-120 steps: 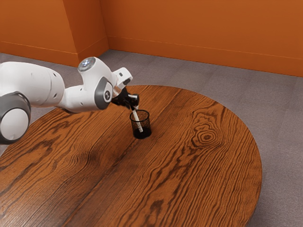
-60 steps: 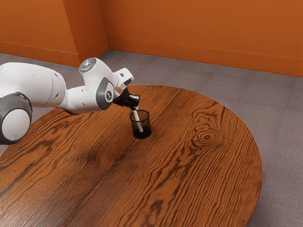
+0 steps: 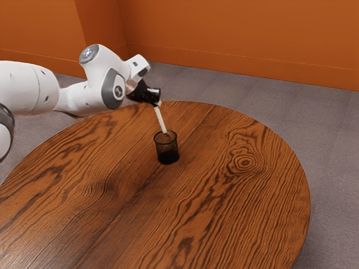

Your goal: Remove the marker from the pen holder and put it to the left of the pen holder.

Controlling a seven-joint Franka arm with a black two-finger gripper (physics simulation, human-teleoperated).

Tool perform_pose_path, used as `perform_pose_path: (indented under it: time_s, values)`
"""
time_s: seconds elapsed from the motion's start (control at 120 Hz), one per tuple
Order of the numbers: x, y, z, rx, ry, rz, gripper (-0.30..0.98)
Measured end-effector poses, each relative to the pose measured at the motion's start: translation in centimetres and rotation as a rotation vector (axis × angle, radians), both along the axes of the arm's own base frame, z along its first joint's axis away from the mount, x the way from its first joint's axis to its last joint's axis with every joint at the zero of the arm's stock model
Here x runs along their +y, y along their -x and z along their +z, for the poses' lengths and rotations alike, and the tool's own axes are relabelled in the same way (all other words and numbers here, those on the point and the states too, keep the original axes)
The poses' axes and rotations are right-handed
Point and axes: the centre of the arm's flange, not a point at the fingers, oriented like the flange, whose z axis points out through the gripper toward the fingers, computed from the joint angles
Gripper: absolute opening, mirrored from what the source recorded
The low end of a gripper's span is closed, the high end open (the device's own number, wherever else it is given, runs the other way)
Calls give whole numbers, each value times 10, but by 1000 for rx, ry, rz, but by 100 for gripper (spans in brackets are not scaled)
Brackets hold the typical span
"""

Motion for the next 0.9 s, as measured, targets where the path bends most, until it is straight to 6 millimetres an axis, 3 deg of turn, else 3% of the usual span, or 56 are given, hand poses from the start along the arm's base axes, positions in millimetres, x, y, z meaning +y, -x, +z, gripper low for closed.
perform_pose_path:
  time_s: [0.075, 0.167, 0.267, 0.35, 0.467, 0.642, 0.817, 0.9]
  values:
    - [31, 5, 19, -16, 9, 37, -2]
    - [91, 12, 23, -21, 61, 117, -3]
    - [153, 8, 1, -13, 162, 218, -3]
    - [182, 10, -44, 37, 271, 296, -3]
    - [191, 14, -89, 106, 435, 380, -2]
    - [179, 16, -136, 174, 637, 466, 0]
    - [174, 19, -161, 212, 725, 508, 4]
    - [177, 21, -166, 224, 729, 510, 16]
